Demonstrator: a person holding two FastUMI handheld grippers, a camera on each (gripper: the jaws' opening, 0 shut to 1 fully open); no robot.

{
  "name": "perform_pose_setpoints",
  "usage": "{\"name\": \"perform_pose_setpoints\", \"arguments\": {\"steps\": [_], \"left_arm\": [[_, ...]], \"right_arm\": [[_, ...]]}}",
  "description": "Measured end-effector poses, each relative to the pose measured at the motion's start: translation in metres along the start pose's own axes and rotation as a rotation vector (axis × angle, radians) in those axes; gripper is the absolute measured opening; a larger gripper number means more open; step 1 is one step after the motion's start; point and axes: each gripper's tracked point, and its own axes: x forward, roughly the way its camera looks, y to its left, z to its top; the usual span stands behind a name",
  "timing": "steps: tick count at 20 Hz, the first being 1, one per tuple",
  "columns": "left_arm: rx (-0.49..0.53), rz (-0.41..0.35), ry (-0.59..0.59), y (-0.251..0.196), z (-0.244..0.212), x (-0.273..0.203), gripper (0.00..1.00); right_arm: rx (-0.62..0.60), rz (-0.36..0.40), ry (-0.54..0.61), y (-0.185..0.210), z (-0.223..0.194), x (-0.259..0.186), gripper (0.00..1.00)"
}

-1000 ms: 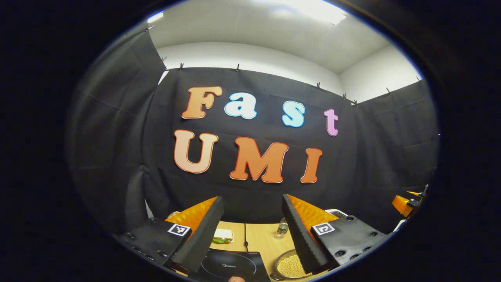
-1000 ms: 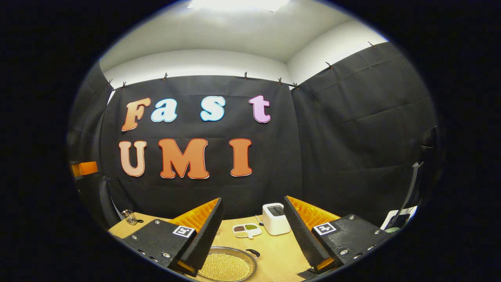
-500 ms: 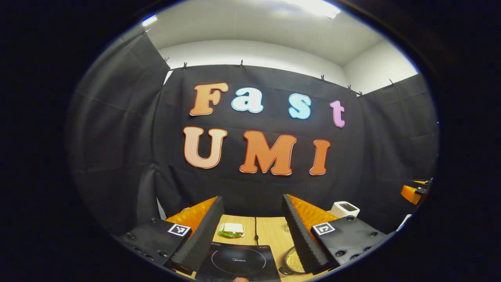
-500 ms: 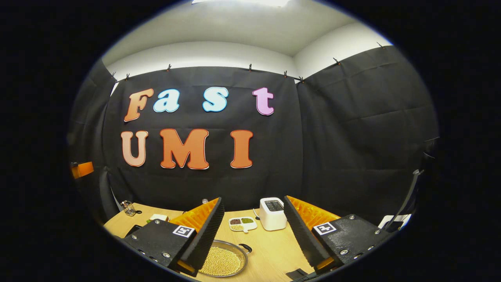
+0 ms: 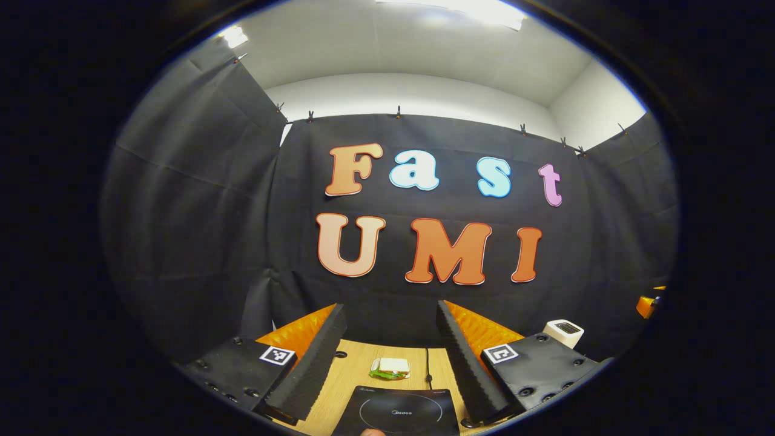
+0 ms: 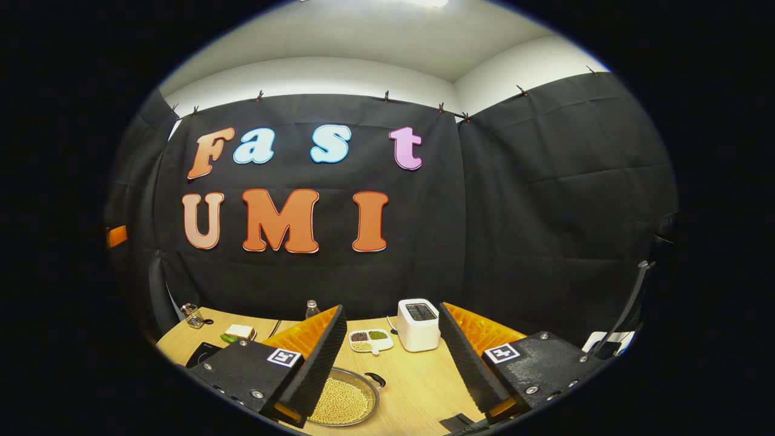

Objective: First push the handle of the pot to place it horizontally, then grasp the pot with both hands and set it on the induction cooktop.

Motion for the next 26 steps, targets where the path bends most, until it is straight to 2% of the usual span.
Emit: {"name": "perform_pose_setpoints", "arguments": {"steps": [2, 3, 5, 7, 10, 11, 15, 23, 26], "left_arm": [[-0.005, 0.010, -0.006, 0.002, 0.002, 0.003, 0.98], [-0.004, 0.013, -0.006, 0.003, 0.002, 0.004, 0.99], [0.004, 0.014, 0.000, 0.004, -0.001, 0.004, 0.96], [0.008, 0.010, 0.008, 0.000, -0.006, 0.006, 0.97], [0.004, 0.005, 0.020, -0.002, -0.011, 0.008, 0.98], [0.002, 0.004, 0.025, -0.002, -0.013, 0.010, 0.98], [0.005, 0.009, 0.033, 0.000, -0.016, 0.011, 0.98], [0.010, 0.027, 0.042, 0.009, -0.020, 0.009, 0.98], [0.012, 0.042, 0.050, 0.015, -0.024, 0.006, 0.98]], "right_arm": [[-0.003, 0.006, 0.019, 0.002, -0.007, 0.001, 0.92], [-0.008, 0.004, 0.025, 0.000, -0.010, 0.002, 0.87], [-0.019, 0.012, 0.040, 0.001, -0.015, 0.003, 0.83], [-0.024, 0.015, 0.055, 0.002, -0.019, 0.004, 0.68], [-0.030, 0.023, 0.069, 0.004, -0.024, 0.004, 0.55], [-0.033, 0.025, 0.074, 0.005, -0.026, 0.005, 0.47], [-0.041, 0.047, 0.101, 0.015, -0.037, 0.006, 0.28], [-0.059, 0.111, 0.165, 0.038, -0.065, 0.005, 0.02], [-0.074, 0.158, 0.224, 0.051, -0.088, 0.002, 0.00]]}}
